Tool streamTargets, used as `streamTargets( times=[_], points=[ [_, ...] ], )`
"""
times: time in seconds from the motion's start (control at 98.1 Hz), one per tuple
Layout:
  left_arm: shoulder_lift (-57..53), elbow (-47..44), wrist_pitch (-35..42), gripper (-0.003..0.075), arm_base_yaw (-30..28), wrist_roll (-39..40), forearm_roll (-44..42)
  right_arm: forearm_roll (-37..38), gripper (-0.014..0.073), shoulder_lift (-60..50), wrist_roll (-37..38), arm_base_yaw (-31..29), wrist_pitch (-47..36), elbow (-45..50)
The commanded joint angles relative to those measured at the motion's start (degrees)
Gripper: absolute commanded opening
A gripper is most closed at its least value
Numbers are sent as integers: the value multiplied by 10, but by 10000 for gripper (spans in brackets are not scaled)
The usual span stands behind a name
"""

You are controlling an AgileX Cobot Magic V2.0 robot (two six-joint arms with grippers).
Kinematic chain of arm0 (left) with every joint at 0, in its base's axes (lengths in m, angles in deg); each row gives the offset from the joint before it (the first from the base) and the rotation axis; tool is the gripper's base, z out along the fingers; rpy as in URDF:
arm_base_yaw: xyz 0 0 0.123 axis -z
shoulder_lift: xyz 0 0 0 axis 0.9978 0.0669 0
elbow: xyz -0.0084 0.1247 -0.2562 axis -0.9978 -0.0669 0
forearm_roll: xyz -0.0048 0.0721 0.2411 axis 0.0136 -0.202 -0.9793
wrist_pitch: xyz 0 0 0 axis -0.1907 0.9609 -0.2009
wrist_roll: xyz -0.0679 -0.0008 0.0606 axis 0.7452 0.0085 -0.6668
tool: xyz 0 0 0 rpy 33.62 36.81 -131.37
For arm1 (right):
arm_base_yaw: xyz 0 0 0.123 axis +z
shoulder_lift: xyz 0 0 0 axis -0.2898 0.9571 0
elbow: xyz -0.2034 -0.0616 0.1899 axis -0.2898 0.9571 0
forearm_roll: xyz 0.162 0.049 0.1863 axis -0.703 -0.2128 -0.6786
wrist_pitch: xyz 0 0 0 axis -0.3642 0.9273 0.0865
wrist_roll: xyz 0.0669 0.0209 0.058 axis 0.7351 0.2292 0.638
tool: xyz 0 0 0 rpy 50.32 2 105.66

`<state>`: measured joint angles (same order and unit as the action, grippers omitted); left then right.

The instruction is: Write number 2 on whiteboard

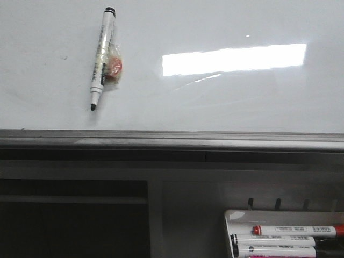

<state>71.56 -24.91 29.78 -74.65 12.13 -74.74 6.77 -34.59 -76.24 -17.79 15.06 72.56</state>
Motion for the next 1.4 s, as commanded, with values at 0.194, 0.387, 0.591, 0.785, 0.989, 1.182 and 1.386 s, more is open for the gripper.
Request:
streamTargets(
  times=[0.194,0.387,0.591,0.785,0.989,1.182,1.386],
  points=[
    [-15,-7,42,-20,-1,4,3,0,-71,-11,-1,-3,-19,14],
    [-15,-7,42,-20,-1,4,3,0,-71,-11,-1,-3,-19,14],
    [-15,-7,42,-20,-1,4,2,0,-71,-11,-1,-3,-14,14],
    [-15,-7,82,-20,-1,4,34,149,-71,-11,-2,-3,-15,14],
    [-15,-7,146,-20,-1,4,213,312,-71,-11,-2,-3,-110,14],
    [-15,-6,179,-20,-1,4,343,319,-71,-11,-2,-3,-326,14],
    [-15,-5,182,-20,-1,4,460,204,-71,-11,216,-3,-350,12]
  ],
)
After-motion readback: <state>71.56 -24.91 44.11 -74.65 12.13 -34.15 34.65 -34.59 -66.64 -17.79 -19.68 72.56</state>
